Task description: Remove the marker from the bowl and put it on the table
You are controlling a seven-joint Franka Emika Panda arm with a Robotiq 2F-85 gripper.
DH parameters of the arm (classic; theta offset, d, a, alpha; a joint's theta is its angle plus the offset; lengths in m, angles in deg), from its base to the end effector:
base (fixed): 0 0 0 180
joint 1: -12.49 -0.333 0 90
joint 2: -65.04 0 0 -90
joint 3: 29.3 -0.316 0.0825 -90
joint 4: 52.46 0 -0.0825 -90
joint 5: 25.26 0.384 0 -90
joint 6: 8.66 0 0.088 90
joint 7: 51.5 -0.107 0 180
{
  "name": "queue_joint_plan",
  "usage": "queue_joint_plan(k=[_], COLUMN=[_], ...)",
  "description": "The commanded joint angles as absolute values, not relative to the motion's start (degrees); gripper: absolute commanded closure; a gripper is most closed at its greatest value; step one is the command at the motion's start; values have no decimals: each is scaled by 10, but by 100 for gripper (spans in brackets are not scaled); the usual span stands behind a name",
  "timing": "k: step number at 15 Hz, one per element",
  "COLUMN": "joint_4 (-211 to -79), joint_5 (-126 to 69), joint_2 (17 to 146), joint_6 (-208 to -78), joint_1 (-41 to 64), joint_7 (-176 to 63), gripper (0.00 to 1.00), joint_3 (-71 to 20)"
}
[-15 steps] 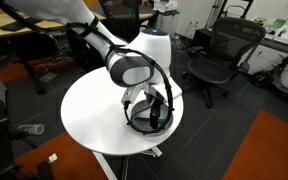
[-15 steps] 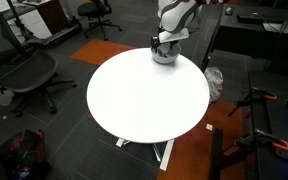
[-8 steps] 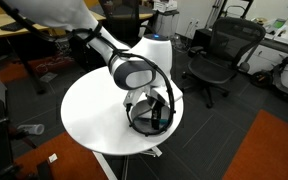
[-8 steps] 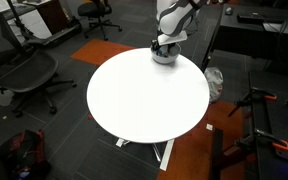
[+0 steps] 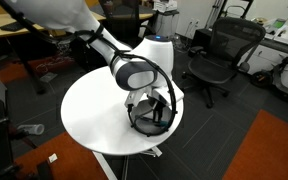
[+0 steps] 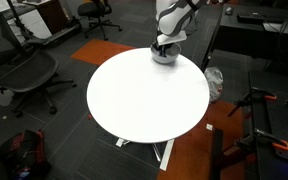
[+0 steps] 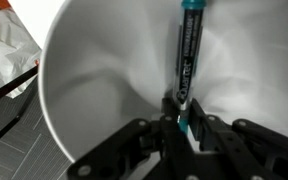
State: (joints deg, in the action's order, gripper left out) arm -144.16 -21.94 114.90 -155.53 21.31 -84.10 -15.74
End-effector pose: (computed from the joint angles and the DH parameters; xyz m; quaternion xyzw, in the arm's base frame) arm 0.6545 -0.2464 0.1388 0.8936 -0.4396 0.0642 0.0650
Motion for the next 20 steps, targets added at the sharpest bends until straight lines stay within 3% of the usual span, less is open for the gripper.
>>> queue_joint_plan(k=[1,14,20], joint_4=[-1439,-1555,-1626], joint_5=[-211,-241,-311], joint_2=[1135,979,919], joint_6=[-1526,-1531,-1522], joint_1=[201,148,67], joint_7=[-837,-845,-962], gripper=[95,95,95], joint_3=[-140,-108,-86])
